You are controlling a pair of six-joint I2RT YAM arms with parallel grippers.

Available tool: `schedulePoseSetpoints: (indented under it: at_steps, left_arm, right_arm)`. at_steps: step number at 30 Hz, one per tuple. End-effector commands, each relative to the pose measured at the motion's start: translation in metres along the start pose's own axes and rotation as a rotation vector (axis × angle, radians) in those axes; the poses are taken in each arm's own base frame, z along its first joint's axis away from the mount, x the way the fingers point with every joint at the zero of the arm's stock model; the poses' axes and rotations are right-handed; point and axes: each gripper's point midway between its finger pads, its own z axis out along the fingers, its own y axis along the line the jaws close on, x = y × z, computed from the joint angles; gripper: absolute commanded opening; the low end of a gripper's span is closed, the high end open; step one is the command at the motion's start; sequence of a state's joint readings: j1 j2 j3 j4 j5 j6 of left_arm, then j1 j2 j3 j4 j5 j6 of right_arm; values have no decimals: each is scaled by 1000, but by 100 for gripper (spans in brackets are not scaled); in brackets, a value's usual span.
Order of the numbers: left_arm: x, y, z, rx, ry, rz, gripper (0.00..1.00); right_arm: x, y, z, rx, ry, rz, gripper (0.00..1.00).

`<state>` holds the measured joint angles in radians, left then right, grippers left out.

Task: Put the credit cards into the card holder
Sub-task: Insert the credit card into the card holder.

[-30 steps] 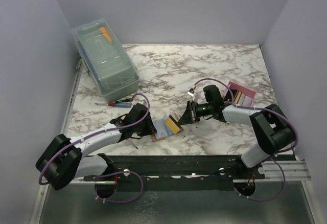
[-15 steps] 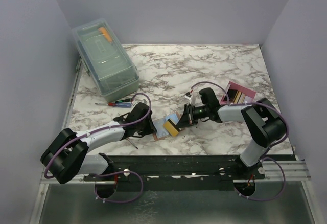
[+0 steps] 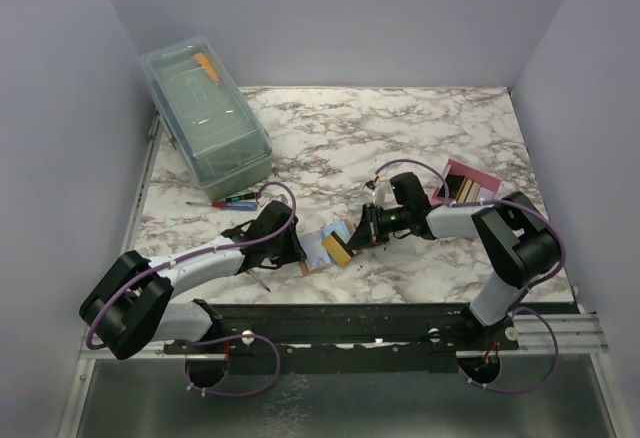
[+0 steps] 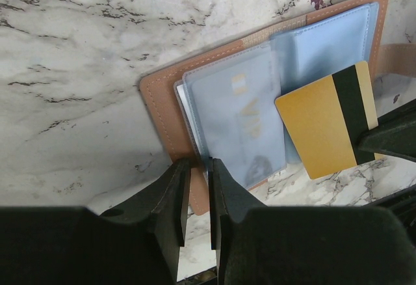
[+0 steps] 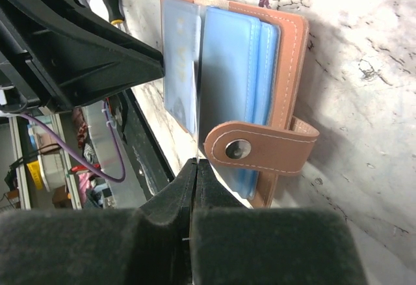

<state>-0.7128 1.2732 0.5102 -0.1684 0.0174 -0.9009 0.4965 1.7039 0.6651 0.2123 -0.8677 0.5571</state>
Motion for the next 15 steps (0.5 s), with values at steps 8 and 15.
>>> schedulePoseSetpoints:
  at_steps: [8,15]
  left_arm:
    - [14,33,4,-117,25,10,24]
    - [14,34,3,-117,25,11,24]
  right_arm:
    - [1,-7,1,39,2,-3,0]
    - [3,-7,0,42,5,-1,0]
